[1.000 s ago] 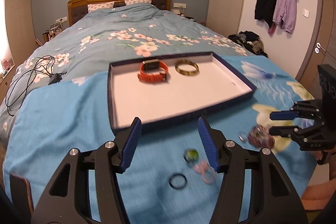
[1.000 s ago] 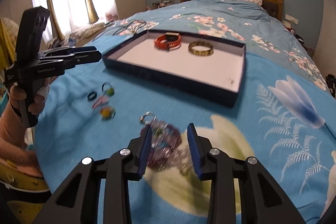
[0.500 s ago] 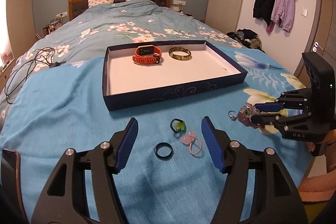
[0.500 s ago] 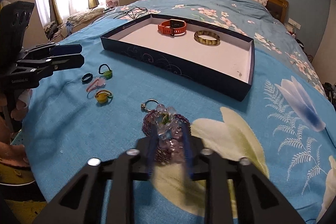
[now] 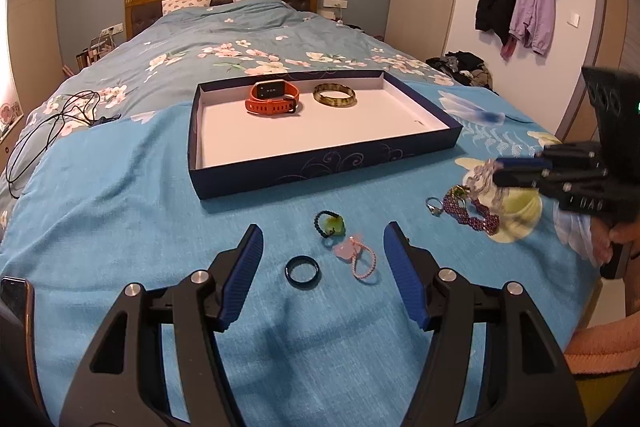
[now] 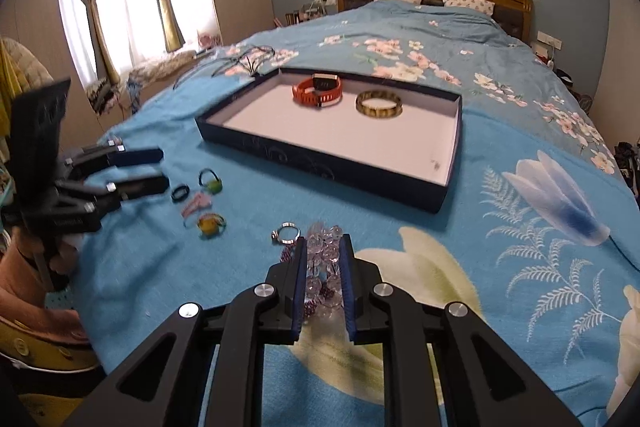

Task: Organize jewelry
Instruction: 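Grasp the clear crystal bead bracelet with the right gripper and lift, then grasp the pink hair tie with the left gripper while the right gripper holds the crystal bracelet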

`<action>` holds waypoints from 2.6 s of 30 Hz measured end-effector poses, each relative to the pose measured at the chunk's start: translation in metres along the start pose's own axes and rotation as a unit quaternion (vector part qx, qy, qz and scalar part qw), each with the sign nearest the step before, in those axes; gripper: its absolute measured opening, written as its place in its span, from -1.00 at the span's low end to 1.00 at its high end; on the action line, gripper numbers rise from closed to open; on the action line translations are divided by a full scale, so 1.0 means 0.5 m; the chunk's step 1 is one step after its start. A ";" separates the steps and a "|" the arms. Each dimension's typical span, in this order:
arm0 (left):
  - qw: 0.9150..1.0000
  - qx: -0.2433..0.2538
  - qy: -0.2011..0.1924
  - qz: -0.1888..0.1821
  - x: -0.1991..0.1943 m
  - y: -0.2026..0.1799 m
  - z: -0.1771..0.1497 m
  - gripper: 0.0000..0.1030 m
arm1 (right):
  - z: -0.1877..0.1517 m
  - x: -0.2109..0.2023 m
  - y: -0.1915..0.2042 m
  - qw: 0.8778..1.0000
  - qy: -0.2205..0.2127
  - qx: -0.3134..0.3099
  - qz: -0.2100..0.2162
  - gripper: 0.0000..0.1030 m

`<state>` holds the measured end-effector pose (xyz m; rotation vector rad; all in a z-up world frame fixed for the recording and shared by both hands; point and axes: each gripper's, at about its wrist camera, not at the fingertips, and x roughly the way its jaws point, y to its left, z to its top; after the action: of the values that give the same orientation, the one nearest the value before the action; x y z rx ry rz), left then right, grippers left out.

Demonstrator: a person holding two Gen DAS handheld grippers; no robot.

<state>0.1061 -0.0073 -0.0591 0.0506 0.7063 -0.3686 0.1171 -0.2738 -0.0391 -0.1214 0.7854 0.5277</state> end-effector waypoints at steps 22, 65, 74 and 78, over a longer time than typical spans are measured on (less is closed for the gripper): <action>1.000 0.016 0.020 -0.005 0.008 -0.003 -0.020 0.10 | 0.022 -0.015 0.000 0.997 -0.032 0.045 0.052 -0.73; 0.995 0.039 0.082 -0.044 0.075 -0.039 -0.009 -0.42 | 0.038 0.007 0.007 0.996 -0.031 0.058 0.059 -0.85; 0.994 0.023 0.094 -0.042 0.092 -0.029 0.006 -0.57 | 0.059 -0.006 0.015 0.995 -0.050 0.054 0.067 -0.85; 0.994 0.021 0.099 -0.041 0.099 -0.026 0.007 -0.68 | 0.060 -0.003 0.018 0.995 -0.050 0.055 0.068 -0.85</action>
<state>0.1384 -0.0353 -0.0871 0.0985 0.8983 -0.4604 0.1310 -0.2579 -0.0162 0.0599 0.7252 0.6127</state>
